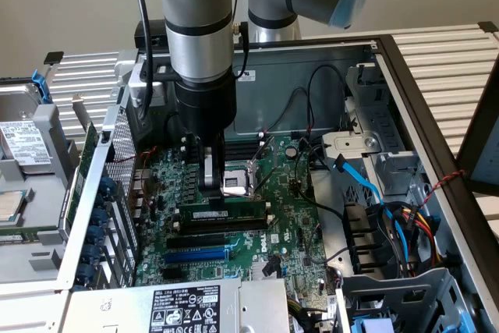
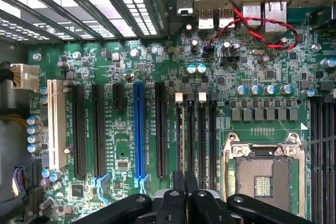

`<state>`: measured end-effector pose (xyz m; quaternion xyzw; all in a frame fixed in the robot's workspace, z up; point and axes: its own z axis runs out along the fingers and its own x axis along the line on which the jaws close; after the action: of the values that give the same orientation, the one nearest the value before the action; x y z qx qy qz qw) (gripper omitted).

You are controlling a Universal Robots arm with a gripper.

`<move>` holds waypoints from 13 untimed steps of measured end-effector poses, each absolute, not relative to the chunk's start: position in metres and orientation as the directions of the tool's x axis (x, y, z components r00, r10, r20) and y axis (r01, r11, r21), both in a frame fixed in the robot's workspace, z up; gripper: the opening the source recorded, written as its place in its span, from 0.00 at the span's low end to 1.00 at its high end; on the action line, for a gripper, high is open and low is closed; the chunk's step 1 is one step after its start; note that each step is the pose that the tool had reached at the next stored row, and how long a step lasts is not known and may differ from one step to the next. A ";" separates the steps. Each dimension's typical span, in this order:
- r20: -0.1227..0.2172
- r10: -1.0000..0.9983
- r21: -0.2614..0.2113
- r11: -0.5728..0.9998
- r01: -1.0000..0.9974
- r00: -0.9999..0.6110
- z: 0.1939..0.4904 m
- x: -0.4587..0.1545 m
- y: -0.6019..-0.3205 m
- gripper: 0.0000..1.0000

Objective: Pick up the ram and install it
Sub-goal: 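Insert the ram into the slot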

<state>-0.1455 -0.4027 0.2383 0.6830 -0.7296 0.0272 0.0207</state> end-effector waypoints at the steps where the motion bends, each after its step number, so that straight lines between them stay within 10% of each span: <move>1: 0.067 -0.996 -0.012 0.066 -0.998 -0.066 0.239 -0.145 -0.403 0.12; 13: 0.067 -0.995 -0.022 0.066 -0.998 -0.067 0.239 -0.146 -0.403 0.12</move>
<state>-0.1455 -0.4027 0.2386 0.6828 -0.7297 0.0312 0.0170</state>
